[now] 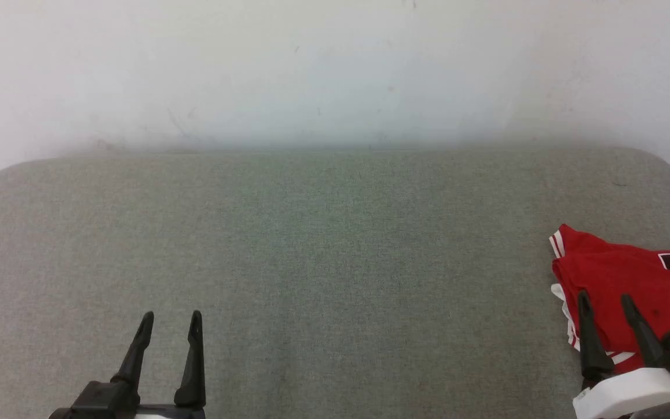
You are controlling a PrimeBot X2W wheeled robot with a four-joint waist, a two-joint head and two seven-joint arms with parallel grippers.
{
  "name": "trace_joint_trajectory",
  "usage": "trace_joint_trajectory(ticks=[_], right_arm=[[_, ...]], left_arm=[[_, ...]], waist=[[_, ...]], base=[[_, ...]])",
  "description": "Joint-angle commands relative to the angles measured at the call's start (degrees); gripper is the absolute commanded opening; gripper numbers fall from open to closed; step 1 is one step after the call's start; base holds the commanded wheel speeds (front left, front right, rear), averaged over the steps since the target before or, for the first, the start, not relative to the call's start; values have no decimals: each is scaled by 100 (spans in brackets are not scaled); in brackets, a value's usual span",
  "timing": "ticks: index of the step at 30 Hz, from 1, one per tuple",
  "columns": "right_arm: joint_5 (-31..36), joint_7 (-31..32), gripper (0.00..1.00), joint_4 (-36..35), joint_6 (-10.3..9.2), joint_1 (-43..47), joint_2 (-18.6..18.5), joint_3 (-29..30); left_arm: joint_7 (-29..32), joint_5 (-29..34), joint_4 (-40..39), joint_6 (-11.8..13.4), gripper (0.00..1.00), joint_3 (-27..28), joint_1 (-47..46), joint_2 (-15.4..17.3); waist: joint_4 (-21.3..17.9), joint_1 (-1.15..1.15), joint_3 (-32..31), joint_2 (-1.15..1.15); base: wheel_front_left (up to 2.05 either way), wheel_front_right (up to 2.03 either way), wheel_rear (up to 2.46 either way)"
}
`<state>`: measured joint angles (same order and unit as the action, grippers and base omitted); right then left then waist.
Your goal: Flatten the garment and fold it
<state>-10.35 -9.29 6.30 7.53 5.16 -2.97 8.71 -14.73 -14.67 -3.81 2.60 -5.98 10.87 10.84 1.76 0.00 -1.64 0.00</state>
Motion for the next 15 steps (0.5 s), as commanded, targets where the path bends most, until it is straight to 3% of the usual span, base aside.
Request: trace_joint_trajectory(ticks=[1,14,15], right_arm=[[17,-35,100,23,-4,64,9,5],[-47,-34,100,209,-4,8,9,-106],[-28,-4,0,210,0,8,0,-108]], left_arm=[[-27,15,13,16,100,0,79,-35],[-10,-37,82,29,100,27,149,-66],[2,-9,76,5,0,14,84,-42]], waist=[[-20,0,-19,0],[-114,0,-55,0],[-114,0,-54,0]], base=[[0,0,0],[0,0,0],[0,0,0]])
